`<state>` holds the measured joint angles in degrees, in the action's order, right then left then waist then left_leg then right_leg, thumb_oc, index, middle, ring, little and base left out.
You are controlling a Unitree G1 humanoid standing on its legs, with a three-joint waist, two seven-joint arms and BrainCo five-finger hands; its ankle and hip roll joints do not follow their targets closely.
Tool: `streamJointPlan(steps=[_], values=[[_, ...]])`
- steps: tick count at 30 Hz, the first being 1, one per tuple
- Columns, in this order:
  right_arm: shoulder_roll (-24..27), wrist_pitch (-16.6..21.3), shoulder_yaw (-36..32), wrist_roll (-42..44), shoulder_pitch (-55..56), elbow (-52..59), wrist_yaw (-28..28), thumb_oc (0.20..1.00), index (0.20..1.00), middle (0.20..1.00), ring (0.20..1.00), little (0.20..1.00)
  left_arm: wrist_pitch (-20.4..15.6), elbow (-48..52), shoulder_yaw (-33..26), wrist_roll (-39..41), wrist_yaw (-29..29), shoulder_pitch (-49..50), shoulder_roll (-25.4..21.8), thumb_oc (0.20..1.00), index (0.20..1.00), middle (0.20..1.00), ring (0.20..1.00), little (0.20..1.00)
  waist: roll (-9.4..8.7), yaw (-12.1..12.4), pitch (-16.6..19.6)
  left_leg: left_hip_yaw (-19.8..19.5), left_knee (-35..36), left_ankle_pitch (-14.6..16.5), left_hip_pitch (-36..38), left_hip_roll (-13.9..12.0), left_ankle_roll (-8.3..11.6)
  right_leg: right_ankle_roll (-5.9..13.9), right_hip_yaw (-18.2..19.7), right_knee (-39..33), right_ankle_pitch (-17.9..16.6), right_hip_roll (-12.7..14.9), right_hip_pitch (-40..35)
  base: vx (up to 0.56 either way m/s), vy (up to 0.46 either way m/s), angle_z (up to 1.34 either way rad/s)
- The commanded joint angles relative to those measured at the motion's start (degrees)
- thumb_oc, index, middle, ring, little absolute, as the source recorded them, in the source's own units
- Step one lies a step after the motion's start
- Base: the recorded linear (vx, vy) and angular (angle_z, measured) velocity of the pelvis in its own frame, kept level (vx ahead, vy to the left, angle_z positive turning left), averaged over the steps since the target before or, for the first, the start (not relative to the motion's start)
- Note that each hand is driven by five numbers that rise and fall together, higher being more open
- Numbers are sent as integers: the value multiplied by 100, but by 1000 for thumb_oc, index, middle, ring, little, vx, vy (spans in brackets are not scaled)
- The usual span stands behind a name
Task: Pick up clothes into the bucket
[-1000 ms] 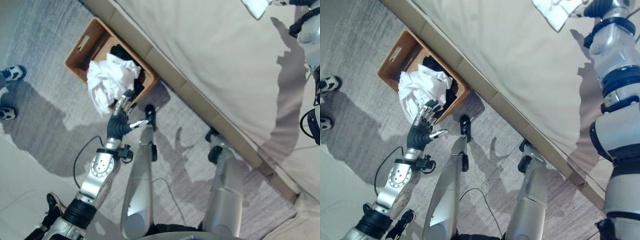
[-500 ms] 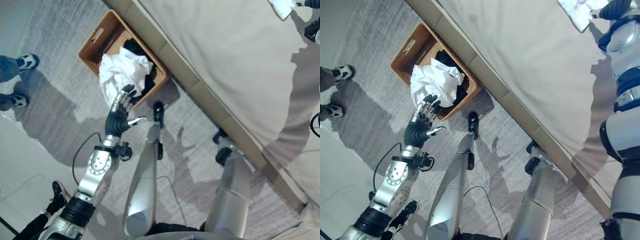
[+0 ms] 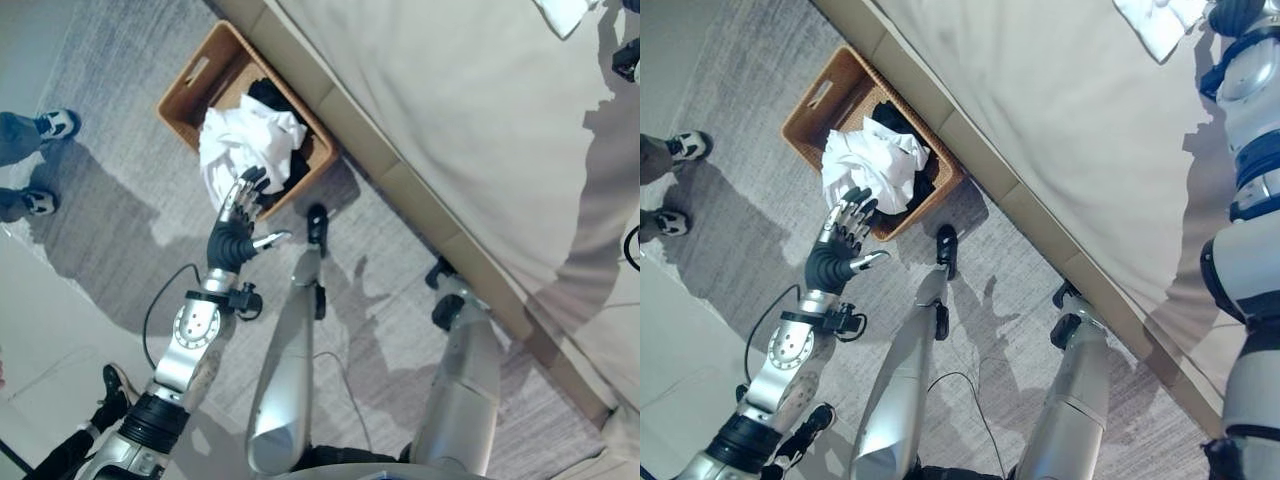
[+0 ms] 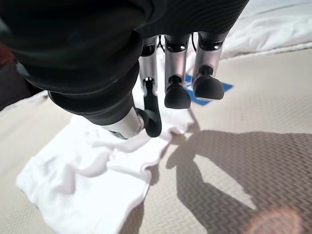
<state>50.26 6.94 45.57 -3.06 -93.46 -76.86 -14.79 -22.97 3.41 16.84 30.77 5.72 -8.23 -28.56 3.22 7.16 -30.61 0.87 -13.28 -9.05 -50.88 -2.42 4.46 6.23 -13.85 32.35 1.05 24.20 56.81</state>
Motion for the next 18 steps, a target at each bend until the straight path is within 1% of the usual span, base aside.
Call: streamJointPlan(steps=[1, 5, 7, 11, 12, 13, 15, 16, 17, 18], values=[[335, 176, 494, 53, -473, 147, -143, 200, 200, 200, 200, 200, -357, 533, -43, 106, -50, 59, 63, 1000, 1000, 1000, 1000, 1000, 340, -17, 86, -64, -153, 265, -212, -281, 312, 443, 295, -294, -401, -236, 241, 0, 0, 0], [294, 303, 376, 153, -205, 521, -145, 200, 200, 200, 200, 200, -364, 460, -56, 84, -49, 28, 105, 1000, 1000, 1000, 1000, 1000, 278, -58, 86, -56, -175, 294, -136, -275, 296, 441, 311, -294, -397, -249, 176, 0, 0, 0], [293, 413, 316, 254, 44, 902, -33, 200, 200, 200, 200, 200, -363, 437, -70, 72, -67, 27, 90, 1000, 1000, 1000, 1000, 1000, 224, -75, 87, -52, -177, 308, -74, -281, 296, 445, 290, -306, -406, -248, 115, 0, 0, 0], [572, 744, 358, 592, 754, 2504, 492, 200, 200, 200, 200, 200, -337, 372, -137, 46, -208, 127, 38, 1000, 1000, 1000, 1000, 1000, 67, -158, 142, -54, -201, 347, 60, -301, 311, 440, 250, -341, -401, -251, -73, 0, 0, 0], [624, 806, 351, 694, 888, 2706, 589, 200, 200, 200, 200, 200, -350, 370, -136, 84, -275, 167, 0, 1000, 1000, 1000, 1000, 1000, 41, -155, 169, -65, -206, 355, 91, -309, 313, 440, 249, -359, -403, -242, -110, 18, -36, 1], [687, 908, 342, 839, 1115, 3092, 798, 200, 200, 200, 200, 200, -351, 382, -138, 123, -345, 206, -40, 1000, 1000, 1000, 1000, 1000, 18, -161, 198, -79, -205, 358, 126, -307, 320, 445, 229, -375, -403, -230, -159, 17, -36, 2], [761, 993, 326, 1022, 1422, 3474, 1021, 200, 200, 200, 200, 200, -375, 367, -141, 141, -432, 242, -137, 1000, 1000, 1000, 1000, 1000, -7, -164, 238, -89, -206, 366, 184, -298, 322, 455, 201, -391, -408, -202, -238, 15, -22, 5], [766, 1063, 313, 1149, 1738, 3773, 1283, 200, 200, 200, 200, 200, -407, 309, -124, 171, -517, 271, -193, 1000, 1000, 1000, 1000, 1000, -23, -147, 272, -116, -206, 369, 251, -280, 318, 458, 176, -422, -404, -190, -335, 10, -6, 7], [773, 1060, 296, 1150, 1757, 3784, 1287, 200, 200, 200, 200, 200, -410, 308, -118, 173, -519, 272, -199, 1000, 1000, 1000, 1000, 1000, -24, -142, 274, -119, -203, 369, 256, -280, 318, 458, 172, -426, -404, -191, -342, 14, -5, 7], [778, 1113, 309, 1330, 2086, 4176, 1582, 200, 200, 200, 200, 200, -422, 277, -118, 167, -579, 283, -237, 1000, 1000, 1000, 1000, 1000, -36, -142, 291, -129, -202, 376, 334, -278, 319, 469, 159, -434, -408, -169, -428, 10, -4, 4]])
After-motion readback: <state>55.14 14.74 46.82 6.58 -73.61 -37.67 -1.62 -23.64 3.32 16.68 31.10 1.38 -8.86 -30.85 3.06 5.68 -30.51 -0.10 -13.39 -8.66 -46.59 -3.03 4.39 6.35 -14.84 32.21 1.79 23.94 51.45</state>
